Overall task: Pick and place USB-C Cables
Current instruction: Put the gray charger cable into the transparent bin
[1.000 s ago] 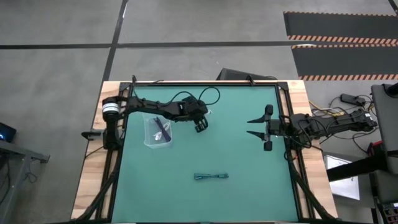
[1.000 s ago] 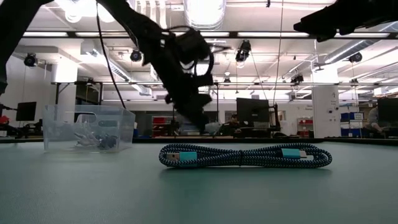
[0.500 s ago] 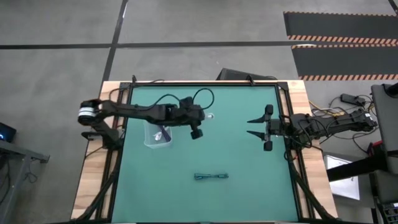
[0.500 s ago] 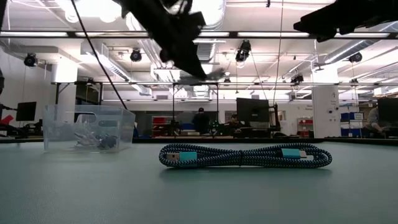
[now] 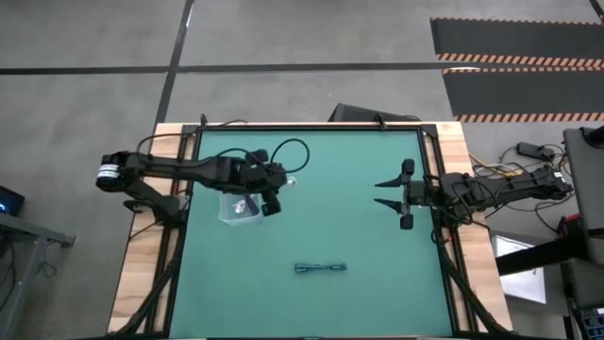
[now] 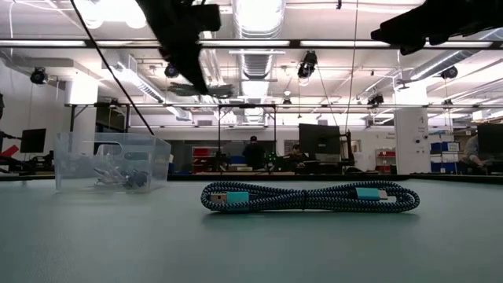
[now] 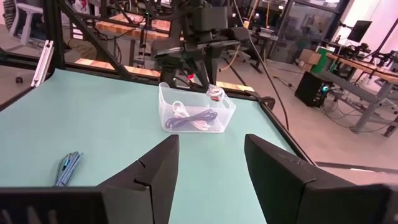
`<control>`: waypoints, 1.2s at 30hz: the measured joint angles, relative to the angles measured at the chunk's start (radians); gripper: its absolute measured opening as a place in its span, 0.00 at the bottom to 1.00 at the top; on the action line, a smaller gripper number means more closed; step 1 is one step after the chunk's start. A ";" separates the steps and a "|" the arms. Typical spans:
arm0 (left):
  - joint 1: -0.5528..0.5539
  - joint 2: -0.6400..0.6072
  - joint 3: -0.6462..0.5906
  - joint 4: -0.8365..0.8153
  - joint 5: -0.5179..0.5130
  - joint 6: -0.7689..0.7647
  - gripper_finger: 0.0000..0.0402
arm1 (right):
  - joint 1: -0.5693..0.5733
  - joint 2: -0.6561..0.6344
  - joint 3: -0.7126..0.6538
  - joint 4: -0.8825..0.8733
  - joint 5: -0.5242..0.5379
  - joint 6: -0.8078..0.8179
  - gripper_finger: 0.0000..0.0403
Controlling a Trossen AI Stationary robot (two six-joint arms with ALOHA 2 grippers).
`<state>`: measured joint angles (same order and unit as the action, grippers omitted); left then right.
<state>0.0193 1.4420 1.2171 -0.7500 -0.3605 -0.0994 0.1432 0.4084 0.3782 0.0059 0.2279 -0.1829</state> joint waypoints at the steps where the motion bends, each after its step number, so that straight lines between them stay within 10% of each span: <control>1: 0.000 -0.003 0.000 -0.034 -0.006 0.000 0.05 | 0.000 0.000 0.000 0.000 0.000 0.000 0.44; 14: 0.019 -0.039 -0.055 -0.294 -0.084 0.000 0.05 | 0.000 0.000 -0.001 0.000 0.000 0.000 0.44; 36: 0.217 -0.243 -0.294 -0.201 -0.028 -0.026 0.05 | 0.000 0.000 -0.001 0.006 0.000 0.012 0.44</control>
<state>0.2363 1.1992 0.9230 -0.9508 -0.3884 -0.1249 0.1432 0.4084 0.3771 0.0120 0.2279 -0.1709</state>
